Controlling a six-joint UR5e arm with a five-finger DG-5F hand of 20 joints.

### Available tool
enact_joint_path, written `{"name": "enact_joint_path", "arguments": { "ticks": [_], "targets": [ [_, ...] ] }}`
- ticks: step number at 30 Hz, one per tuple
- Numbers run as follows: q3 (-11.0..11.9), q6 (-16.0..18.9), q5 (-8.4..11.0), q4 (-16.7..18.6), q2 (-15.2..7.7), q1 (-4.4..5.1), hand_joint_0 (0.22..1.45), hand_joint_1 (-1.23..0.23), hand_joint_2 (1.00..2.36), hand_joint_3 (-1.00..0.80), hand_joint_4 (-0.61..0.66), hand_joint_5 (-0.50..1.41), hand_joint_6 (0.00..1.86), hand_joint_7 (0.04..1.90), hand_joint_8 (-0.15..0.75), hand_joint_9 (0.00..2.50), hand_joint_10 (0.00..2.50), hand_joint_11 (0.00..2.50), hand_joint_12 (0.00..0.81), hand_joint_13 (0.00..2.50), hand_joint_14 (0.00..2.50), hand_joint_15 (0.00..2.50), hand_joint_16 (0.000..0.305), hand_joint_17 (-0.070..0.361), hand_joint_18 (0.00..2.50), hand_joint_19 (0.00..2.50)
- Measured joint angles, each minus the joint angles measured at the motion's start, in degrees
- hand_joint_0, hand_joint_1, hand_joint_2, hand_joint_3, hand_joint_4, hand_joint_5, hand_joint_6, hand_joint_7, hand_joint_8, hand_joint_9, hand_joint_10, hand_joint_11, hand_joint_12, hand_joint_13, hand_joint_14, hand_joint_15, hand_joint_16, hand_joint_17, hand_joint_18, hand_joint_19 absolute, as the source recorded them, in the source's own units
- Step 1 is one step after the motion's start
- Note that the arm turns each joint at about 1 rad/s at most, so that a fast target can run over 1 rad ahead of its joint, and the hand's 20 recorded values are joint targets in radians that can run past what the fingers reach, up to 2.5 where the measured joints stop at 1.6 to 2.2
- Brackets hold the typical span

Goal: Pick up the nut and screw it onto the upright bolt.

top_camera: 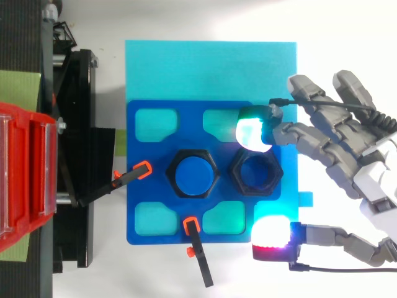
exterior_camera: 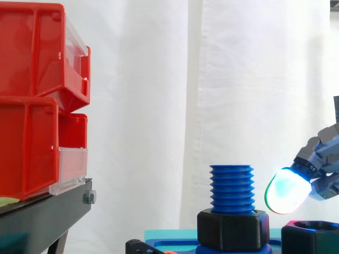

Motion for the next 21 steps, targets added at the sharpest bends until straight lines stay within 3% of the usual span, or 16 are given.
{"name": "enact_joint_path", "arguments": {
  "ticks": [21],
  "targets": [
    [-0.53, 0.17, 0.0, -0.57, -0.02, -0.5, 0.4, -0.76, 1.0, -0.5, 0.2, -0.3, 0.5, 0.64, 0.299, 0.0, 0.0, 0.0, 0.443, 0.05, 0.0, 0.0, 0.06, 0.134, 0.0, 0.0]
  ]
}}
